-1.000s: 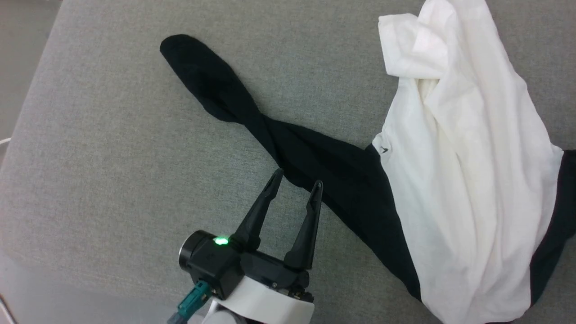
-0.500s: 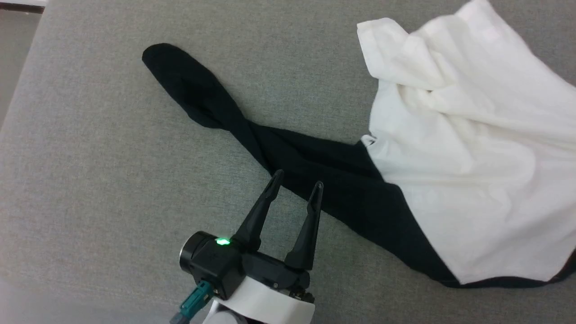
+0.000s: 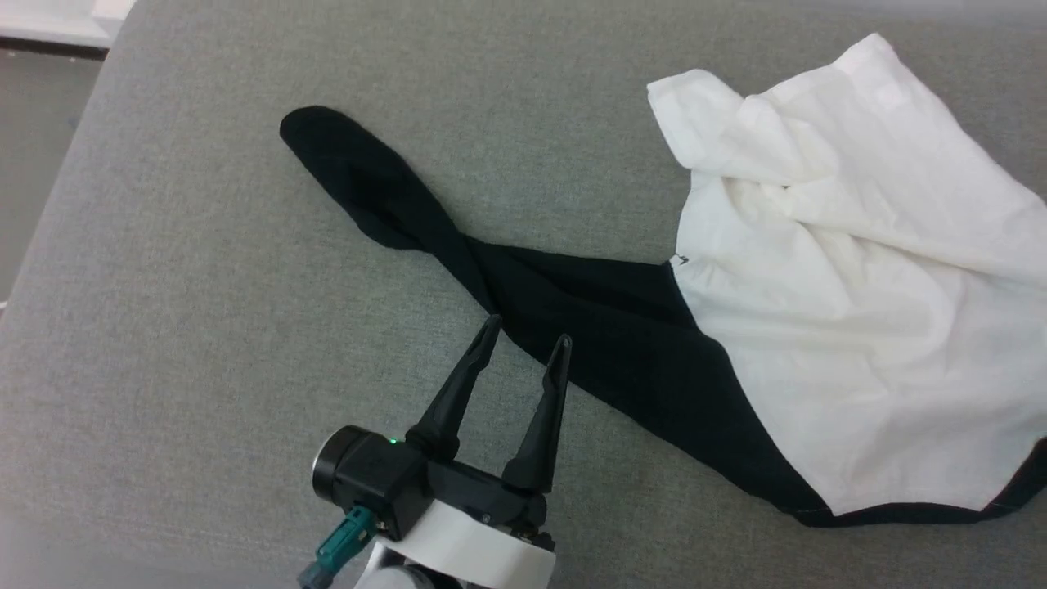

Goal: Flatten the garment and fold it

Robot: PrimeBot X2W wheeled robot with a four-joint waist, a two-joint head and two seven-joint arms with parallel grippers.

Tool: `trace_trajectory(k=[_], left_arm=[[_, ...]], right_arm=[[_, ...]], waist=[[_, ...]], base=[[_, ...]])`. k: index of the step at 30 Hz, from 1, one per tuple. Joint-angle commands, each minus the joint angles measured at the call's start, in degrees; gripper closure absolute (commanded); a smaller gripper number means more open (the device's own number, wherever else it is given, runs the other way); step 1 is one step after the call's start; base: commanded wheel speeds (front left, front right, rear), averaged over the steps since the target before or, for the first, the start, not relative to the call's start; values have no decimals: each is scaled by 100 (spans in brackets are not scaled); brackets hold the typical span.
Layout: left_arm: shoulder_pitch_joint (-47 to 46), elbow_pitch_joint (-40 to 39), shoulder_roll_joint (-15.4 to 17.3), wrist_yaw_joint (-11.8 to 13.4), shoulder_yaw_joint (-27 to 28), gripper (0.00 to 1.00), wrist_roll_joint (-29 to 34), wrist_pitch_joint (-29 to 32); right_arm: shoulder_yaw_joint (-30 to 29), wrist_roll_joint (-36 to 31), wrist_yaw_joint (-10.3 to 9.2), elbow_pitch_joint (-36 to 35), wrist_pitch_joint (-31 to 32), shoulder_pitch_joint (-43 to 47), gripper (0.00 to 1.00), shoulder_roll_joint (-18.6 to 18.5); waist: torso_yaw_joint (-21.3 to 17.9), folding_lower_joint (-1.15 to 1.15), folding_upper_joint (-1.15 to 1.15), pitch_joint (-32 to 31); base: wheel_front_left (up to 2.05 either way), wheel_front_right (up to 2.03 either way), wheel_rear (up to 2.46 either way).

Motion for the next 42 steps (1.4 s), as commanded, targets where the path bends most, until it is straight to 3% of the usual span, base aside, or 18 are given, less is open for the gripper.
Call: trace_trajectory(k=[1, 6, 9, 12, 15, 21, 26, 30, 36, 39, 42], left_arm=[[51, -31, 48, 44, 28, 0, -44, 14], [205, -97, 123, 78, 66, 0, -104, 21], [290, -100, 143, 83, 116, 0, -152, -30], [397, -56, 186, 108, 208, 0, -169, -95], [507, -17, 234, 151, 307, 0, -182, -133], [330, 13, 448, 265, 402, 0, 8, 111], [-473, 299, 825, 297, 487, 0, 327, 1064], [-1180, 714, 1277, 49, 287, 0, 604, 2431], [-1794, 1280, 1607, -380, -33, 0, 625, 4174], [-1954, 1550, 1635, -448, -98, 0, 603, 4604], [-2079, 1812, 1582, -479, -147, 0, 604, 4637]], right_arm=[[-50, 138, -12, -261, -123, 19, 0, 164], [-381, 234, -12, -1602, -697, 646, 0, 913], [-478, 58, -12, -2340, -1274, 1247, 0, 1552], [-398, -170, -12, -2750, -1846, 1863, 0, 2229], [-228, -266, -12, -2862, -2329, 2307, 0, 2599], [203, -54, -12, -2518, -2860, 2529, 0, 2688], [364, -55, -12, -2373, -2984, 2338, 0, 2690], [445, -89, -12, -2366, -2931, 2242, 0, 2690], [634, -65, -12, -2373, -2824, 2184, 0, 2690], [685, -50, -12, -2412, -2788, 2167, 0, 2691], [688, -71, -12, -2476, -2752, 2148, 0, 2691]], waist=[[-138, 0, 0, -208], [-281, 0, 0, -355], [-361, 0, 0, -400], [-477, 0, 0, -465], [-639, 0, 0, -524], [-971, 0, 0, -523], [-1059, 0, 0, -428], [-1064, 0, 0, -303], [-1072, 0, 0, -56], [-1075, 0, 0, 77], [-1060, 0, 0, 214]], base=[[0, 0, 0], [0, 0, 0], [0, 0, 0], [0, 0, 0], [0, 0, 0], [0, 0, 0], [0, 0, 0], [0, 0, 0], [0, 0, 0], [0, 0, 0], [0, 0, 0]])
